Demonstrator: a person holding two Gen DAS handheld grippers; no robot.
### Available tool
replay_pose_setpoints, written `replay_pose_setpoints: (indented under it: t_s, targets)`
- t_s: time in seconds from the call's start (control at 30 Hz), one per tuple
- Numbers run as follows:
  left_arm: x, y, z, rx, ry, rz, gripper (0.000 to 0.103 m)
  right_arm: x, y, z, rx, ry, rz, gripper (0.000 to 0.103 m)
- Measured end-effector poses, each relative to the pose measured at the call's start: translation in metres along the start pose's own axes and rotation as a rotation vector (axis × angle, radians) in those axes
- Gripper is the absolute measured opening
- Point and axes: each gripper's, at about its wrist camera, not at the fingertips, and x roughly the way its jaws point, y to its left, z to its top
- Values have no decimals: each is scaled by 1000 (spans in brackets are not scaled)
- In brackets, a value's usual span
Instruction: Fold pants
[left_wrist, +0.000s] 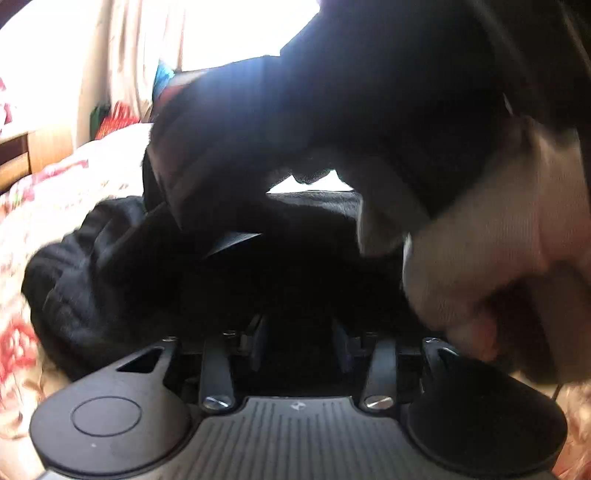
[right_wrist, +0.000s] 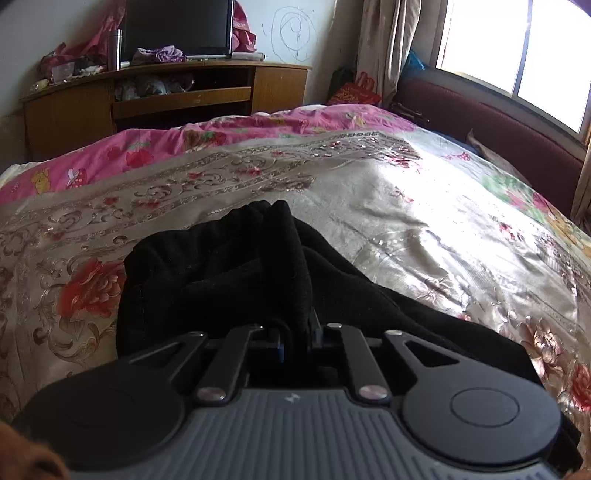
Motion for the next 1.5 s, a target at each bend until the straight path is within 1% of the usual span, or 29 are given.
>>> replay_pose_setpoints:
  t_s: [0.1, 0.17, 0.2, 0.27, 0.3, 0.33, 0.4, 0.5, 0.53, 0.6, 0.7, 0.77, 0.83, 0.87, 0.9, 0.93, 0.97, 1.0, 1.03, 1.07, 1.13, 1.17, 1.2, 1.27, 1.33, 1.37, 1.4, 1.47, 1.5]
  targets:
    - [-1, 11, 1, -19, -12, -3, 54, 5, 3, 0, -29, 18, -13, 12]
    - [-1, 19, 1, -38, -15, -7, 54, 12, 5, 1, -66, 41, -18, 17]
    - [-3, 23, 0, -45, -20, -2, 54, 19, 10, 3, -90, 56, -19, 18]
    - [-3, 28, -1, -48, -22, 20, 54, 29, 18, 5, -137, 55, -22, 17]
    - [-3, 31, -2, -47, -26, 33, 54, 32, 22, 6, -155, 48, -33, 11]
    - [-4, 34, -2, -50, -28, 43, 54, 36, 26, 9, -149, 44, -38, 9]
    - [-5, 37, -2, -58, -38, 61, 54, 36, 22, 18, -56, 29, -29, 8]
    - [-9, 42, -3, -72, -58, 86, 54, 28, 9, 33, 91, -32, -21, 8]
    - [-10, 43, -4, -78, -60, 89, 54, 25, 7, 37, 110, -58, -24, 8]
    - [-10, 46, -5, -89, -62, 98, 54, 24, 9, 42, 112, -88, -29, 8]
    - [-14, 46, -5, -91, -57, 116, 52, 41, 19, 48, 103, -71, 8, 8]
    - [-11, 48, -4, -82, -49, 151, 49, 46, 27, 54, 87, -93, 11, 8]
    - [-10, 53, -5, -88, -43, 168, 49, 48, 32, 56, 75, -106, 32, 9]
    - [-10, 54, -6, -96, -40, 166, 50, 53, 35, 56, 57, -85, 53, 12]
    - [-9, 54, -6, -99, -39, 164, 50, 62, 38, 54, 29, -34, 83, 18]
    - [-8, 54, -6, -91, -32, 165, 50, 72, 41, 52, 7, 24, 112, 22]
    - [-7, 49, -8, -60, -20, 176, 50, 79, 43, 50, -7, 60, 141, 23]
    - [-7, 44, -11, -28, -20, 191, 50, 83, 46, 48, -29, 76, 163, 23]
    - [-7, 41, -12, -9, -21, 197, 51, 82, 48, 48, -43, 66, 161, 23]
    - [-7, 39, -13, 0, -25, 198, 51, 79, 45, 48, -23, 51, 172, 23]
    - [-8, 40, -14, -14, -31, 194, 54, 69, 32, 50, 73, 35, 234, 25]
    - [-10, 42, -14, -25, -30, 195, 55, 63, 26, 51, 114, 24, 259, 27]
    - [-11, 45, -12, -39, -30, 201, 55, 55, 20, 51, 139, 11, 291, 31]
    - [-15, 49, -9, -64, -38, 222, 55, 34, 7, 50, 180, -36, 337, 36]
    - [-19, 51, -6, -92, -51, 247, 55, 9, -9, 45, 230, -87, 353, 37]
    - [-25, 48, -5, -102, -64, 269, 55, -5, -19, 40, 249, -107, 341, 38]
    - [-27, 48, -2, -105, -79, 290, 55, -19, -30, 33, 265, -123, 318, 41]
    - [-35, 44, 9, -81, -135, 345, 55, -47, -61, 12, 309, -144, 234, 46]
    - [-40, 40, 13, -62, -166, 357, 55, -59, -78, -2, 346, -142, 174, 46]
